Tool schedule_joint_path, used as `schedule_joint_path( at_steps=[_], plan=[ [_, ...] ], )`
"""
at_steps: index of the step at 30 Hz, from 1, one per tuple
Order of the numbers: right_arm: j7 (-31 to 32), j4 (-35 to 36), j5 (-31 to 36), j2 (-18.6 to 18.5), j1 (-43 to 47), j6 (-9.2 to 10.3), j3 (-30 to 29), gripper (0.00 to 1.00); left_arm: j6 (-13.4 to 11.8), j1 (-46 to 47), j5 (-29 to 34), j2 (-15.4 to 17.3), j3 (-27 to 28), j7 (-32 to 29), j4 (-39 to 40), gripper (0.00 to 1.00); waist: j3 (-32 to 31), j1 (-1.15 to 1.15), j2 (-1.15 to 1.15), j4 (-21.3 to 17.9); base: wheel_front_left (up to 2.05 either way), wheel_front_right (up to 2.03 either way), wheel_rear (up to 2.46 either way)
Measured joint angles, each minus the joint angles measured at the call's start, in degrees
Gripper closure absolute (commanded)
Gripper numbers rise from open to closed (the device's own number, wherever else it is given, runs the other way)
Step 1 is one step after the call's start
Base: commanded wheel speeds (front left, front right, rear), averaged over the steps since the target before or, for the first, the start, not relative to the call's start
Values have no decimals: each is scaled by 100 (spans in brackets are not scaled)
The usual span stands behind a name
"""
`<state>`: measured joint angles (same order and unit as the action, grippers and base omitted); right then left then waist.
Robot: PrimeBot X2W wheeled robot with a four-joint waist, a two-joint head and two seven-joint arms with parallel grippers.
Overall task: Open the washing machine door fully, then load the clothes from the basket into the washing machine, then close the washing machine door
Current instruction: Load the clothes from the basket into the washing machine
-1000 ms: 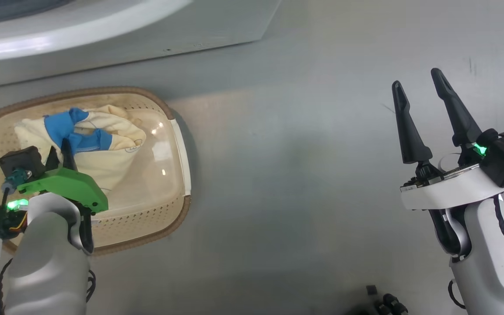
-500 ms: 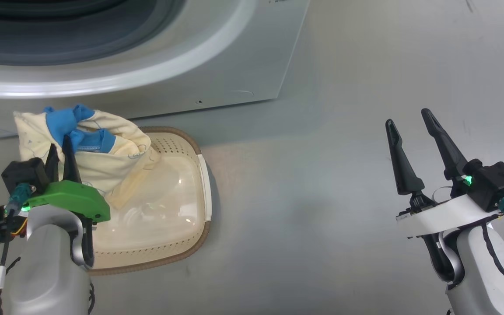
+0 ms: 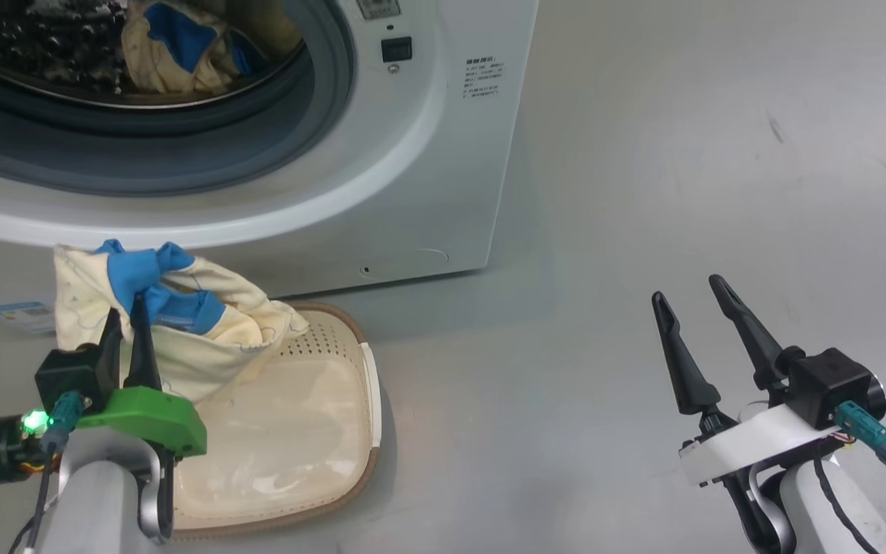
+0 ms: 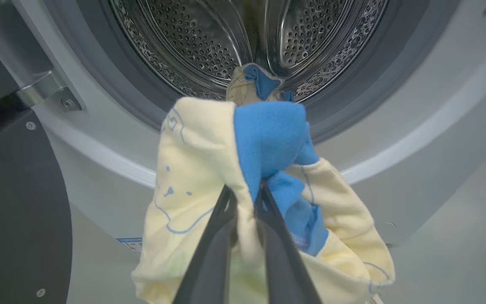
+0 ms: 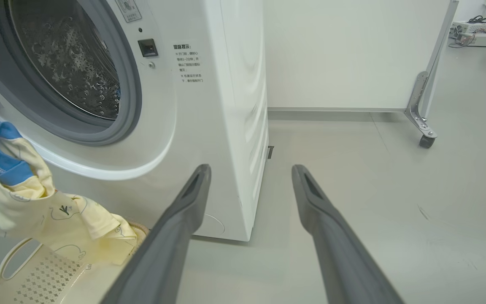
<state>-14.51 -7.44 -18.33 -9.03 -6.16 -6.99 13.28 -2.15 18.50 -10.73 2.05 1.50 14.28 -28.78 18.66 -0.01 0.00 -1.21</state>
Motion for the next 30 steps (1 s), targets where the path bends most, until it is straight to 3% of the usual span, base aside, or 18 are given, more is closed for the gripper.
schedule_joint_path(
  at_steps=[16, 30],
  plan=[
    [-1, -122, 34, 70, 652, 7, 32, 0, 19, -1296, 124, 3, -114, -1, 563, 100, -1233, 0, 0, -140, 0, 0, 0],
    [-1, -114, 35, 180, 953, 9, 205, 0, 49, -1956, 118, 8, -146, -1, 1003, 100, -1822, 0, 0, -148, 0, 0, 0]
  ],
)
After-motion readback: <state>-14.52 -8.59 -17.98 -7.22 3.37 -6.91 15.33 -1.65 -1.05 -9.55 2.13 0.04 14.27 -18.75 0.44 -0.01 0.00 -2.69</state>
